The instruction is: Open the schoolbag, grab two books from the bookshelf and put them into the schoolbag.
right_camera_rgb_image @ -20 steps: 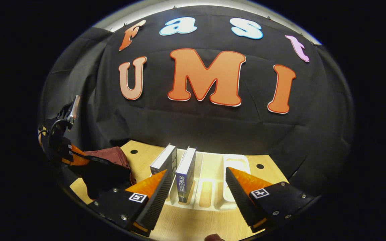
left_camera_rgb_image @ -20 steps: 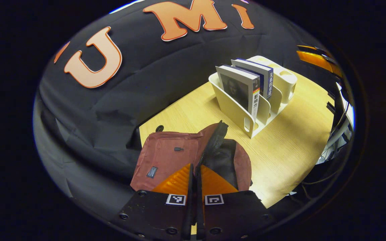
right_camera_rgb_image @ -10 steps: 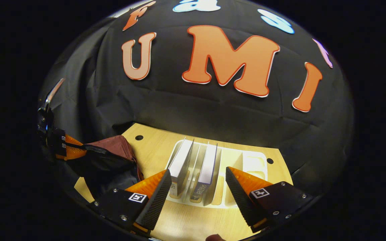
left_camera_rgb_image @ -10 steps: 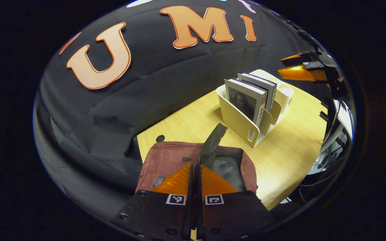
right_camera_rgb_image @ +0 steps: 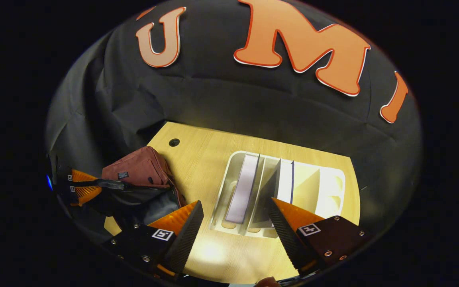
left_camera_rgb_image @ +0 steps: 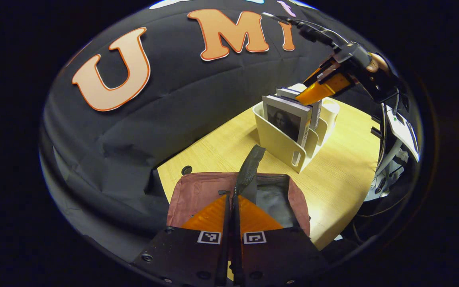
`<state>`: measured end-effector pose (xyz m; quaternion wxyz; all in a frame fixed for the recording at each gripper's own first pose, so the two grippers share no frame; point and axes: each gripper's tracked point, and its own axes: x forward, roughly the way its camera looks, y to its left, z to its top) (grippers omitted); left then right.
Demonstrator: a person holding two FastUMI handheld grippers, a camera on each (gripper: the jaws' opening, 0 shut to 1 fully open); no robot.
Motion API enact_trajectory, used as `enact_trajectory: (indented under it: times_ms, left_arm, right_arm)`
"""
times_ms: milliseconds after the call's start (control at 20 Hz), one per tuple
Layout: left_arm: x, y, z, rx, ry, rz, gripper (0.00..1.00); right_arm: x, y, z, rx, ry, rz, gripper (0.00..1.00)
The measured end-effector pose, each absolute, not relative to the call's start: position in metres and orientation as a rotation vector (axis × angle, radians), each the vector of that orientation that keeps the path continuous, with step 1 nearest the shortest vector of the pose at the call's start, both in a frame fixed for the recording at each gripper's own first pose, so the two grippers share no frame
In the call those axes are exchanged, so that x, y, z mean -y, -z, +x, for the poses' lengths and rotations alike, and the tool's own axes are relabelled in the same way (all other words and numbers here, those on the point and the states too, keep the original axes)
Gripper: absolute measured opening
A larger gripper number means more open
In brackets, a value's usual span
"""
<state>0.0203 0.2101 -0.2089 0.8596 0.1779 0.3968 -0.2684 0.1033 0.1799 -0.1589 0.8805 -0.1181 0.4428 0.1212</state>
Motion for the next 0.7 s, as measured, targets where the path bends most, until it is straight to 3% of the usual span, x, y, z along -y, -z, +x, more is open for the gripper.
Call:
enact_trajectory:
  times_ms: [700]
  left_arm:
    - [-0.218,0.218,0.023,-0.846,0.533,0.314,0.06]
  right_arm:
    - [-0.178,0.243,0.136,-1.317,-0.16,-0.222,0.98]
